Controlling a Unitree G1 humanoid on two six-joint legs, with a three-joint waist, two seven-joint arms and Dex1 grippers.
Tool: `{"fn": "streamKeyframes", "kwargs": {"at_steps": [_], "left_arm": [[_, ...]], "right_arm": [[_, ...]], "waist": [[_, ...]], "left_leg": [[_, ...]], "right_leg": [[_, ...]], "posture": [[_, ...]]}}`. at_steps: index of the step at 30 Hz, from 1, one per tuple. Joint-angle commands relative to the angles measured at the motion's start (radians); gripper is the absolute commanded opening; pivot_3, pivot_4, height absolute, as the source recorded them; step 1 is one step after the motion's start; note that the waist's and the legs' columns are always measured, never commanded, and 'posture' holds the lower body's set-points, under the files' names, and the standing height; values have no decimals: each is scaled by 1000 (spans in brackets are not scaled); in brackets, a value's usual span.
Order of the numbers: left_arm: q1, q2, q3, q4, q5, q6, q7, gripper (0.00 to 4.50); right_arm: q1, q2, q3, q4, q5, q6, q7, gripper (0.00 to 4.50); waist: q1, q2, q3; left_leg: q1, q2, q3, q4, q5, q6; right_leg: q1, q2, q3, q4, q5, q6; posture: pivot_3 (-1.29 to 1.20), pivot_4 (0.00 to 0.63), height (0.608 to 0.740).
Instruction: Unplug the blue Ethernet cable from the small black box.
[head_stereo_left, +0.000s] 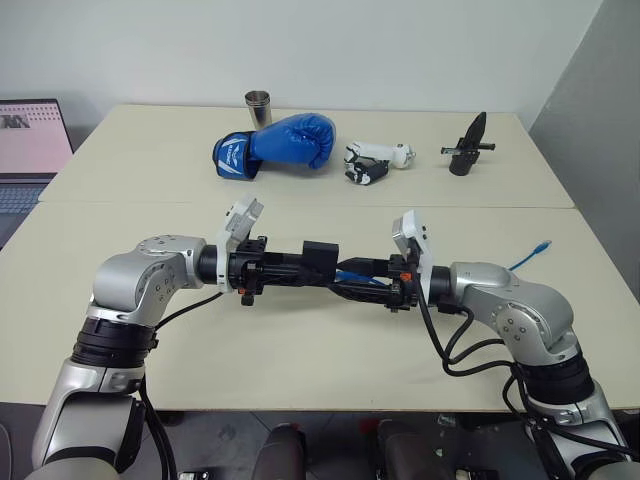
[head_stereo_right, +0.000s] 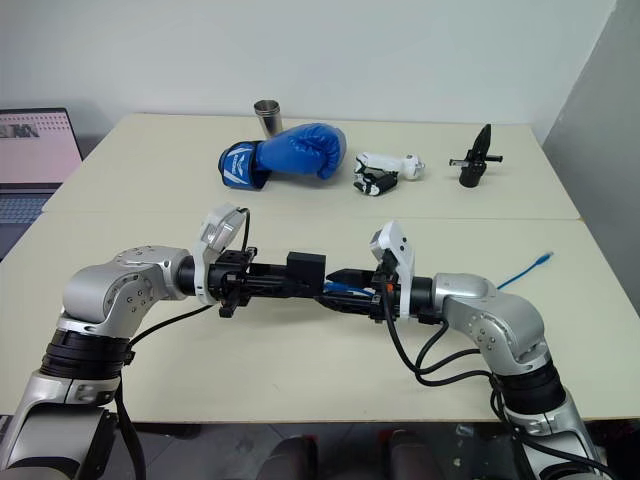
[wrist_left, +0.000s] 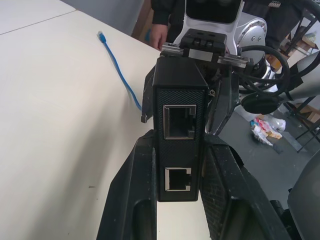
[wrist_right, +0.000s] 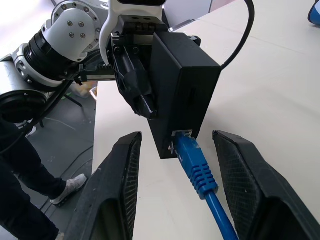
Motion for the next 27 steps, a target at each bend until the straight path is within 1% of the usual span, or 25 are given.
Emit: {"fn": "streamKeyframes", "kwargs": {"at_steps": [1, 16, 18, 19, 20, 22, 26, 27], "left_arm": [[-12, 6, 16, -31, -4, -13, -6, 792], [-7, 5, 17, -36, -5, -11, -1, 792], [-7, 5, 16, -37, -5, -11, -1, 792], [-7, 6, 16, -37, -4, -11, -2, 792], [-7, 6, 15, -37, -4, -12, -3, 792], [-5, 9, 14, -38, -3, -12, -6, 792], [-2, 12, 15, -37, -1, -14, -9, 792], [-2, 12, 16, -37, -1, -14, -9, 792]], "right_arm": [[-12, 3, -31, -14, 36, 12, 2, 2381], [-11, -13, -43, -4, 53, 28, 11, 2381], [-12, -12, -45, -2, 54, 29, 10, 2020], [-12, -12, -47, -1, 56, 30, 10, 2007], [-13, -12, -48, 0, 56, 31, 11, 1702], [-13, -12, -50, 1, 58, 32, 15, 1371], [-14, -15, -51, 0, 64, 39, 26, 355], [-14, -16, -50, 0, 64, 39, 28, 190]], "waist": [[0, 0, 0], [0, 0, 0], [0, 0, 0], [0, 0, 0], [0, 0, 0], [0, 0, 0], [0, 0, 0], [0, 0, 0]], "left_leg": [[0, 0, 0, 0, 0, 0], [0, 0, 0, 0, 0, 0], [0, 0, 0, 0, 0, 0], [0, 0, 0, 0, 0, 0], [0, 0, 0, 0, 0, 0], [0, 0, 0, 0, 0, 0], [0, 0, 0, 0, 0, 0], [-1, 0, 0, 0, 0, 0]], "right_leg": [[0, 0, 0, 0, 0, 0], [0, 0, 0, 0, 0, 0], [0, 0, 0, 0, 0, 0], [0, 0, 0, 0, 0, 0], [0, 0, 0, 0, 0, 0], [0, 0, 0, 0, 0, 0], [-1, 0, 0, 0, 0, 0], [-1, 0, 0, 0, 0, 0]], "posture": [[0, 150, 740], [0, 150, 740], [0, 150, 740], [0, 150, 740], [0, 150, 740], [0, 150, 740], [0, 150, 740], [0, 150, 740]]}}
